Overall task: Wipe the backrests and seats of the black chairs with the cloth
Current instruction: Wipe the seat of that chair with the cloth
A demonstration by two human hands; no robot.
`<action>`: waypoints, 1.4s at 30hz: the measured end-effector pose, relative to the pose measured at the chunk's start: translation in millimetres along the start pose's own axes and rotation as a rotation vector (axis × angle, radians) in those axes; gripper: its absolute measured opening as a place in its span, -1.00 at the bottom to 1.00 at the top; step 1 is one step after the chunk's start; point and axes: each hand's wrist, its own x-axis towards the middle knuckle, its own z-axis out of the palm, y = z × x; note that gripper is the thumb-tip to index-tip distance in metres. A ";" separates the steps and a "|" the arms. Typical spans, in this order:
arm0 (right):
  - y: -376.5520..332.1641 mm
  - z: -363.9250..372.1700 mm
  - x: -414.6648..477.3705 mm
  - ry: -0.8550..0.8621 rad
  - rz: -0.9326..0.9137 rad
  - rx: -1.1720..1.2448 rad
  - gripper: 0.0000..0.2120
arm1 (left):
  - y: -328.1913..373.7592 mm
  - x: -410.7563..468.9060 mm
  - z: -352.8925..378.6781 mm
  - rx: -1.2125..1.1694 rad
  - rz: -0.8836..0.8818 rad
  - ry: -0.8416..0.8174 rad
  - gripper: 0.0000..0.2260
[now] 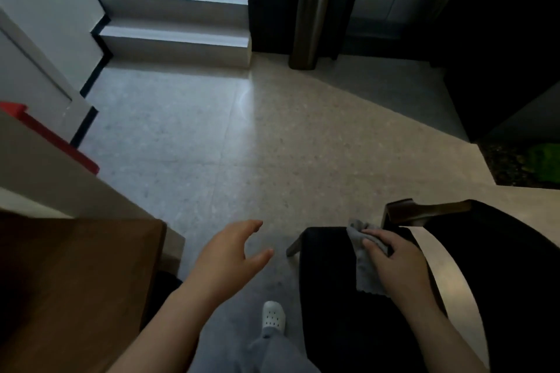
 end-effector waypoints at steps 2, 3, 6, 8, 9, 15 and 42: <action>-8.1 0.8 16.9 0.022 0.008 -0.006 -0.86 | 1.9 22.0 -6.9 0.003 0.008 -0.028 -0.46; -10.4 1.8 24.0 0.035 0.023 -0.008 -0.86 | 1.8 33.4 -9.6 0.005 0.017 -0.044 -0.46; -13.3 8.7 38.1 0.063 0.095 0.008 -0.83 | 3.3 69.3 -18.2 0.027 0.044 -0.124 -0.47; -14.0 14.3 46.3 0.090 0.168 0.028 -0.80 | 3.9 100.6 -21.4 0.063 0.093 -0.173 -0.47; -12.4 16.1 49.8 0.110 0.215 0.032 -0.79 | 5.6 117.2 -21.8 0.084 0.120 -0.202 -0.48; -13.2 16.4 42.4 0.356 0.436 0.003 -0.78 | 48.5 203.0 -20.4 0.222 0.373 -0.429 -0.49; 106.8 50.8 7.4 1.149 1.286 0.540 -0.76 | 246.4 255.8 248.7 0.848 1.205 -1.223 -0.49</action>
